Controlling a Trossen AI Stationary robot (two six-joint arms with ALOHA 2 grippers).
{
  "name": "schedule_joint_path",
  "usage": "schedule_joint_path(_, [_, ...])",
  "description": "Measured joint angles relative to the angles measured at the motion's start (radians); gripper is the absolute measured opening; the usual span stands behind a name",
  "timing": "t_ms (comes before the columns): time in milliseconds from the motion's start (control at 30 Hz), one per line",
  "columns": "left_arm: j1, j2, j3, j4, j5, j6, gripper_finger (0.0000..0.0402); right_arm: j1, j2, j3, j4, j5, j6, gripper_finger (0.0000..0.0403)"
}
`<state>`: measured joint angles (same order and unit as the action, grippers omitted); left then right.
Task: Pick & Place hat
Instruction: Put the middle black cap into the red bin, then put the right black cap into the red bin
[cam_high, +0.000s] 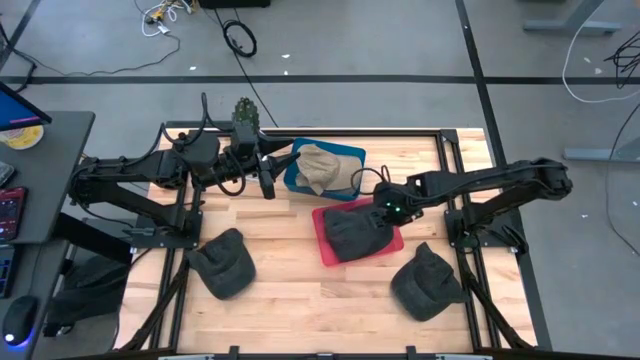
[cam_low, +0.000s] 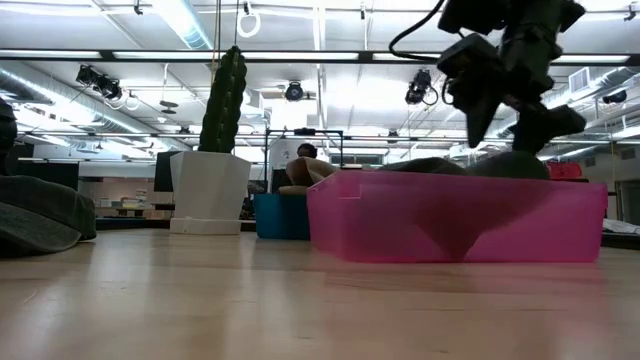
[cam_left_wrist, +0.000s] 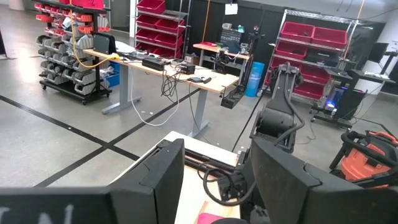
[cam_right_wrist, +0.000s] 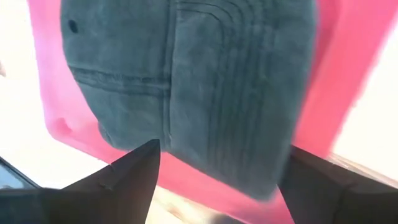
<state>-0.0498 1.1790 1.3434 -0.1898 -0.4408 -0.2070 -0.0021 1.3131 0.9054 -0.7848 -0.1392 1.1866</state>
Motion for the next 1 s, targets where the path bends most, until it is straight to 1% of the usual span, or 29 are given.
schedule_joint_path(167, [0.0,0.0,0.0,0.0,-0.008,0.0,0.019,-0.002,-0.064,0.0,-0.09,0.028,-0.002,0.0286])
schedule_joint_path(500, [0.0,0.0,0.0,0.0,-0.009,-0.018,0.019,-0.004,-0.177,0.0,-0.2,0.02,-0.005,0.0265])
schedule_joint_path(567, [0.0,0.0,0.0,0.0,-0.01,-0.021,0.019,-0.004,-0.2,0.0,-0.227,-0.009,-0.005,0.0262])
schedule_joint_path(667, [0.0,0.0,0.0,-0.001,-0.009,-0.021,0.019,-0.004,-0.227,0.0,-0.26,-0.082,0.0,0.026])
schedule_joint_path(833, [0.0,0.0,0.0,-0.005,-0.01,-0.02,0.019,0.008,-0.254,0.0,-0.33,-0.234,-0.047,0.0259])
schedule_joint_path(900, [0.0,0.0,0.0,-0.005,-0.009,-0.02,0.019,0.038,-0.256,0.0,-0.371,-0.249,-0.049,0.0259])
schedule_joint_path(1000, [0.0,0.0,0.0,-0.005,-0.01,-0.019,0.019,0.104,-0.256,-0.001,-0.426,-0.245,-0.046,0.0261])
